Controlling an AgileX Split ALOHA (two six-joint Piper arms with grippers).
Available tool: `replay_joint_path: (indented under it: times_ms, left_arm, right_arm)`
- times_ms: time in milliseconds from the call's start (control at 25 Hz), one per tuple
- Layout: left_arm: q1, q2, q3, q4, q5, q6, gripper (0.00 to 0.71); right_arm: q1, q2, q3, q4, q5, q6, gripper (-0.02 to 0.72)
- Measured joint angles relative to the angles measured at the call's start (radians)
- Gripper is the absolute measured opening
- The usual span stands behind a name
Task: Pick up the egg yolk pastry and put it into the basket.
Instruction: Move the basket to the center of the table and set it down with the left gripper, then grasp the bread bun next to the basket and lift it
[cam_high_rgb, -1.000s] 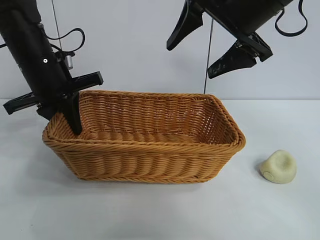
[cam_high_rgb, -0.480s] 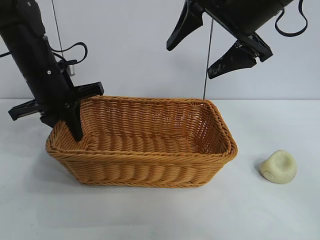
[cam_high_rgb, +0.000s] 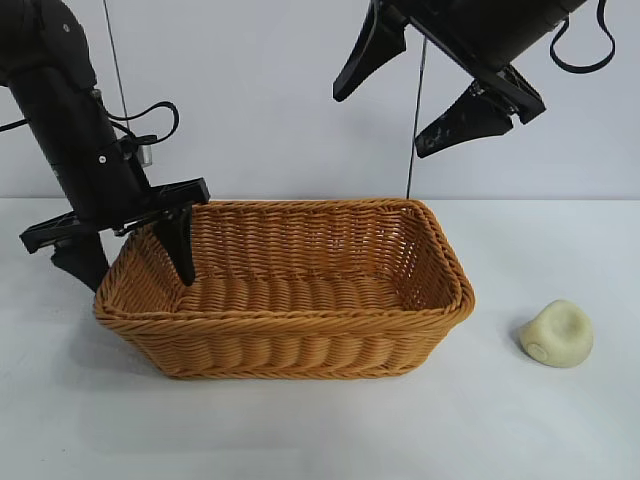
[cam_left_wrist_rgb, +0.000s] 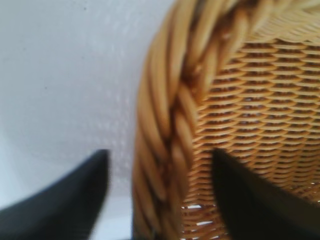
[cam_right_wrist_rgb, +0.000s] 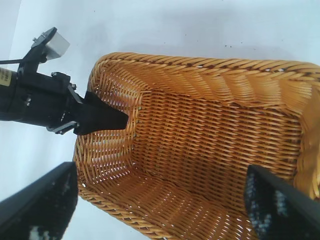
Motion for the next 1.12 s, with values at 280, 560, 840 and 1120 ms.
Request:
replay_joint_path:
  times_ms: [280,560,840,1120]
  left_arm:
    - [0.000,0.001,-0.124,0.005,0.153,0.000,0.692]
    - [0.000,-0.004,-0.402,0.170,0.234,-0.021,0.692]
    - [0.000,-0.012,-0.511,0.269,0.239,-0.014,0.692]
    - [0.059,-0.011,-0.511,0.321,0.241,0.011,0.692]
  right_arm:
    - [0.000,0.000,0.000,0.000,-0.006,0.000,0.644]
    - [0.000,0.000,0.000,0.000,-0.006,0.000,0.644]
    - [0.000,0.000,0.000,0.000,-0.005,0.000,0.644]
    - [0.000,0.000,0.000,0.000,-0.005,0.000,0.644]
